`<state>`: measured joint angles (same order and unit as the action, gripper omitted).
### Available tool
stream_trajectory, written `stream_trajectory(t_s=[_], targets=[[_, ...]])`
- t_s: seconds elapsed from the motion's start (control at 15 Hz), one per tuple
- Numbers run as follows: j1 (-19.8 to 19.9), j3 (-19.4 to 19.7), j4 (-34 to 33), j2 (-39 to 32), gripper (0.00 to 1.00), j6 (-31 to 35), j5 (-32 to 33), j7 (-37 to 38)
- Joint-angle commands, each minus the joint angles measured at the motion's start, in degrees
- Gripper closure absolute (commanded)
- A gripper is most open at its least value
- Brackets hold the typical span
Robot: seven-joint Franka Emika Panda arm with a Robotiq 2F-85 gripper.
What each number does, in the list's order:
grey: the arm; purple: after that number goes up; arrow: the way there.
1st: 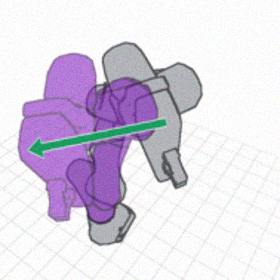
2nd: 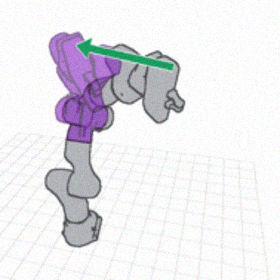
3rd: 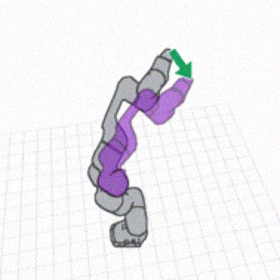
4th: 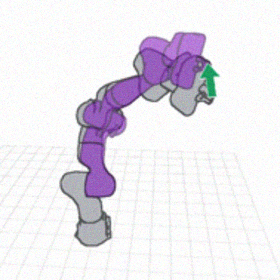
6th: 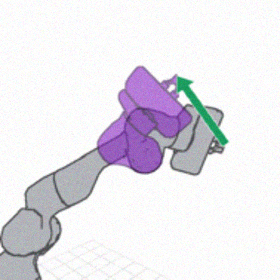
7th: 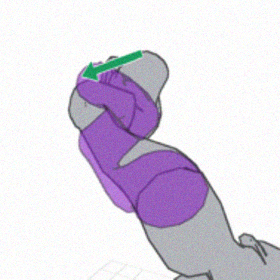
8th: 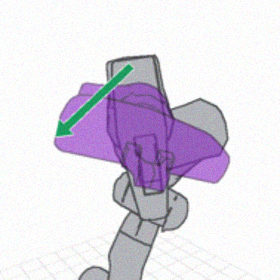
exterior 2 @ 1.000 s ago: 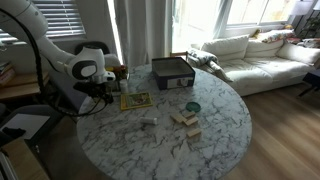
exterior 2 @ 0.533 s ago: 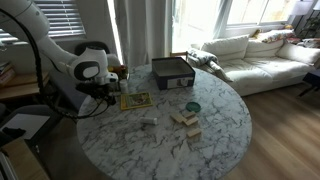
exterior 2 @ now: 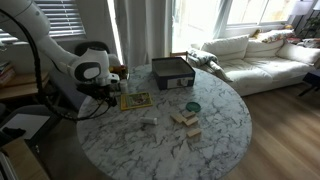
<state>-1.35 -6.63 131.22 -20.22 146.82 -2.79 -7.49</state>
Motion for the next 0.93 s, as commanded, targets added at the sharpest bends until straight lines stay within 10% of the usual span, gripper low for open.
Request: stream_trajectory(t_s=[0.0,0.53,0.6,0.87], targets=[[1.02,1.68,2.99,-1.17,0.46,0.95,-0.06,-0.05],[2.9,2.31,5.38,-0.23,0.46,0.91,-1.74,-0.86],[2.82,2.53,5.38,-0.16,0.08,0.7,-1.58,-0.23],[3.63,3.1,5.96,0.59,0.0,0.48,-1.85,-0.79]])
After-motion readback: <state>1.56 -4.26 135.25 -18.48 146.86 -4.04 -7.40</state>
